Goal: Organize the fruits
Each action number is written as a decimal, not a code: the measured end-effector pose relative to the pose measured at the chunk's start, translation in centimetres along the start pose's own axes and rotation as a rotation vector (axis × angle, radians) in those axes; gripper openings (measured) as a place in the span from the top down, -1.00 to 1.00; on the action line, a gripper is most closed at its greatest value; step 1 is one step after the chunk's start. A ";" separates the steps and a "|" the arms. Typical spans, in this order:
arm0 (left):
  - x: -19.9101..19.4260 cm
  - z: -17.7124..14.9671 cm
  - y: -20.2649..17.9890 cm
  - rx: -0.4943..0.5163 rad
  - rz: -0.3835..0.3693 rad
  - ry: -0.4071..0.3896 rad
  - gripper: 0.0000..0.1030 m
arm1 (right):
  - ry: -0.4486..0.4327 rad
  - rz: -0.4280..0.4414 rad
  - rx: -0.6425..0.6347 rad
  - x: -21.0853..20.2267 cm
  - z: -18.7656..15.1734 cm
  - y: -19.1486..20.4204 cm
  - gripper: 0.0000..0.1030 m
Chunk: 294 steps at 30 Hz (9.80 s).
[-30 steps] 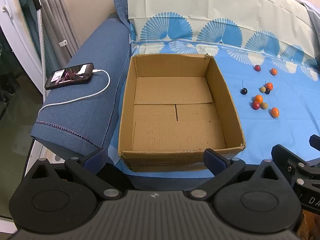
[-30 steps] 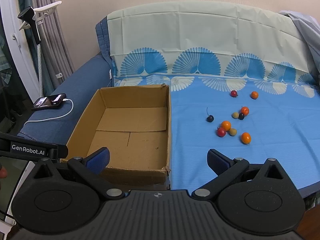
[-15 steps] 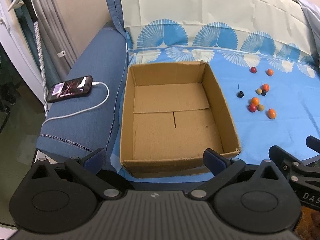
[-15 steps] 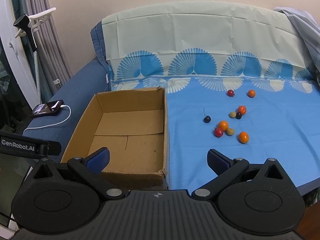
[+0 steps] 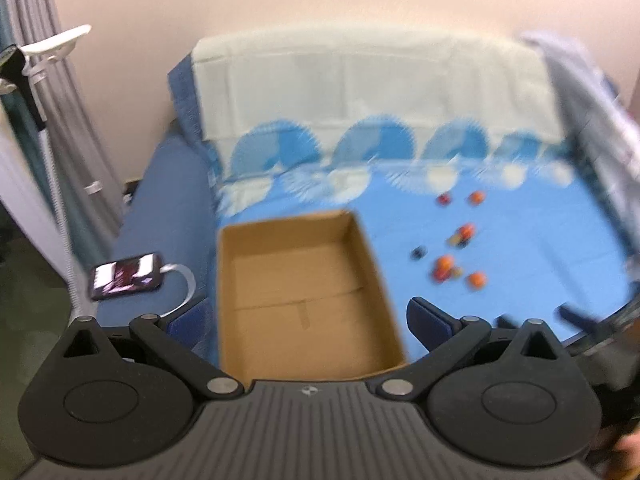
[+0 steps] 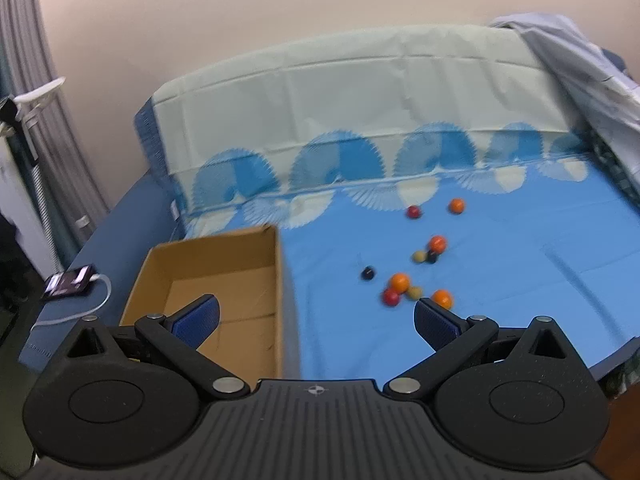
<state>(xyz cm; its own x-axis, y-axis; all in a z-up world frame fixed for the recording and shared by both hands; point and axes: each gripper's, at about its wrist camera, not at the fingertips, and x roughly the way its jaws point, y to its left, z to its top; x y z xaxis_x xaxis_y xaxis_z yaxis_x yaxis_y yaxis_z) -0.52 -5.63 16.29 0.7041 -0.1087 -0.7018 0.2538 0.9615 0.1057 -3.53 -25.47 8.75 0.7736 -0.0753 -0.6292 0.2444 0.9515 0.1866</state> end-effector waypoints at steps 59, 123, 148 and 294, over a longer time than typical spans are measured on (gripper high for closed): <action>56.0 -3.3 -24.0 -0.133 -0.185 0.680 -1.00 | 0.323 -0.181 -0.058 37.1 -6.2 -20.2 -0.99; 10.9 -13.4 6.2 -0.352 -0.187 0.153 0.41 | 0.110 0.205 -0.196 2.5 -6.6 7.3 0.31; 15.4 -12.8 7.5 -0.349 -0.157 0.226 0.41 | 0.193 0.200 -0.183 6.9 -6.9 7.7 0.31; 15.7 -14.2 3.0 -0.171 0.048 0.255 -0.99 | 0.088 0.170 -0.184 4.1 -7.8 7.3 -0.98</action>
<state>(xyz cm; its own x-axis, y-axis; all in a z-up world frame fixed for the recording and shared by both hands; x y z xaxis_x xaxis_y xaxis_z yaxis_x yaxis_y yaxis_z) 1.84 -0.87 -4.44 0.5180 -0.0165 -0.8552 0.0936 0.9949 0.0375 -3.12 -16.56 1.68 0.7389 0.1090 -0.6650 -0.0018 0.9872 0.1598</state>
